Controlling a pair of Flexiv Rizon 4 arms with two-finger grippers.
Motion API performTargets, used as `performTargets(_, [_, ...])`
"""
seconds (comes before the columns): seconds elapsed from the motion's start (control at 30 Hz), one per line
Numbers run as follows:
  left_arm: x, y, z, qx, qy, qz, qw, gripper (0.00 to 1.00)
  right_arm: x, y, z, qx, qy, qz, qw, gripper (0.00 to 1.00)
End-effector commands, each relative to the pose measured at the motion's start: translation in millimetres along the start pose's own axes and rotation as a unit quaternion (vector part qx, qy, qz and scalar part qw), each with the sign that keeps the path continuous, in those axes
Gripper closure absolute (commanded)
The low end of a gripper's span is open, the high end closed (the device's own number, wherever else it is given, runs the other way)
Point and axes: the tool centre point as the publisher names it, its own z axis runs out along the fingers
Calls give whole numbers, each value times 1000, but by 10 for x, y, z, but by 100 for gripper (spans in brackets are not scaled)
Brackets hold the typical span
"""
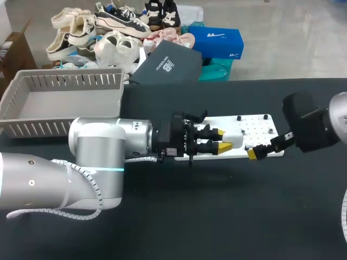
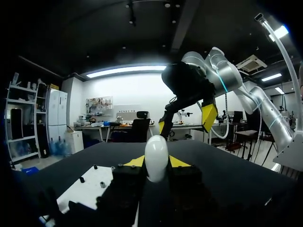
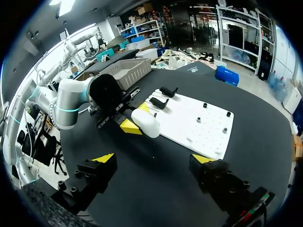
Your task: Pick up each earbud case from the left stands, insert the matching earbuds, close the lid, and place the case in the box.
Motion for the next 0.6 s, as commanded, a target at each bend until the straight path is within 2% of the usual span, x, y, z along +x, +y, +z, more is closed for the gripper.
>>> performTargets(0.03, [14,26,4,4,-1,0,1000,100,-14,37,44,71,1,1,997,0])
performTargets(0.6, [14,26,4,4,-1,0,1000,100,-46,68,79,65,1,1,998,0])
